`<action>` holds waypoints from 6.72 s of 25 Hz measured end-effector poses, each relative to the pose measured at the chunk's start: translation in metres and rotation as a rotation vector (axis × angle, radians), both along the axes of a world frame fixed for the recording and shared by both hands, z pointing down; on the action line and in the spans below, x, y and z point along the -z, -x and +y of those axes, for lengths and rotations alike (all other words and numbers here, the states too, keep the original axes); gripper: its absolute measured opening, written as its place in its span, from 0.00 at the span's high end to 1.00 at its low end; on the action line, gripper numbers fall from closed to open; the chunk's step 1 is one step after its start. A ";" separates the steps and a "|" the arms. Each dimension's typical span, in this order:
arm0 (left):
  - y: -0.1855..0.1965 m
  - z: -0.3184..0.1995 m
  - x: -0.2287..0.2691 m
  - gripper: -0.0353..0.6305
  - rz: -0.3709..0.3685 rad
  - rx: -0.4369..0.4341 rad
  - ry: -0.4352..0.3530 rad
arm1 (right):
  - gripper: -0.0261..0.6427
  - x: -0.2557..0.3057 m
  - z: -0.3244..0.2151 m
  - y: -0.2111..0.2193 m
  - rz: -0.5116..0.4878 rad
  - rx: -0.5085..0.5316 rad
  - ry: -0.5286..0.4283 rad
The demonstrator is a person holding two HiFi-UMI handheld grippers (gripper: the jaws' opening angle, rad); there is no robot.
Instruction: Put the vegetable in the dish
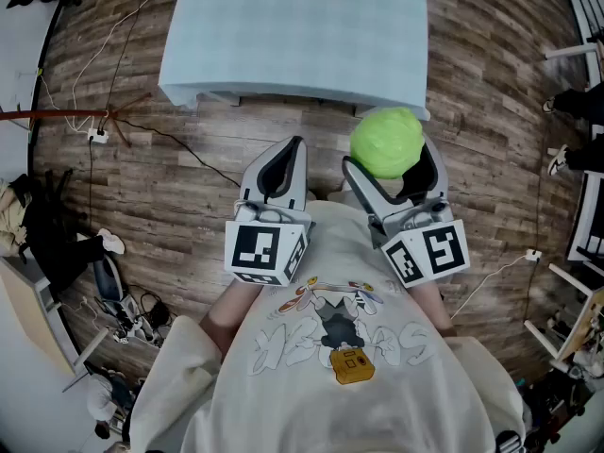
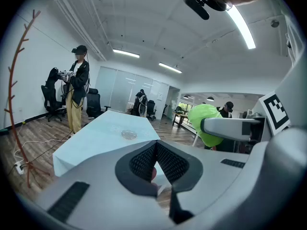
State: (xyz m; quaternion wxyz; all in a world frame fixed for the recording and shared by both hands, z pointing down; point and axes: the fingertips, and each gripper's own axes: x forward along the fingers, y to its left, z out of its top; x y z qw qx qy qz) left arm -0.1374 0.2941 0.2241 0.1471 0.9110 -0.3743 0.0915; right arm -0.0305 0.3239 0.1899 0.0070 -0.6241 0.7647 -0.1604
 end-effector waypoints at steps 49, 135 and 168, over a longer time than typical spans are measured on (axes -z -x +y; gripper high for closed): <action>-0.077 0.008 -0.004 0.94 -0.078 0.096 0.024 | 0.23 0.004 0.009 -0.083 -0.131 0.139 -0.041; -0.155 -0.479 -0.174 0.94 -0.181 0.067 0.298 | 0.23 -0.192 -0.507 -0.147 -0.033 0.136 0.224; -0.158 -0.504 -0.252 0.94 -0.230 0.144 0.398 | 0.23 -0.308 -0.554 -0.141 0.170 0.312 0.406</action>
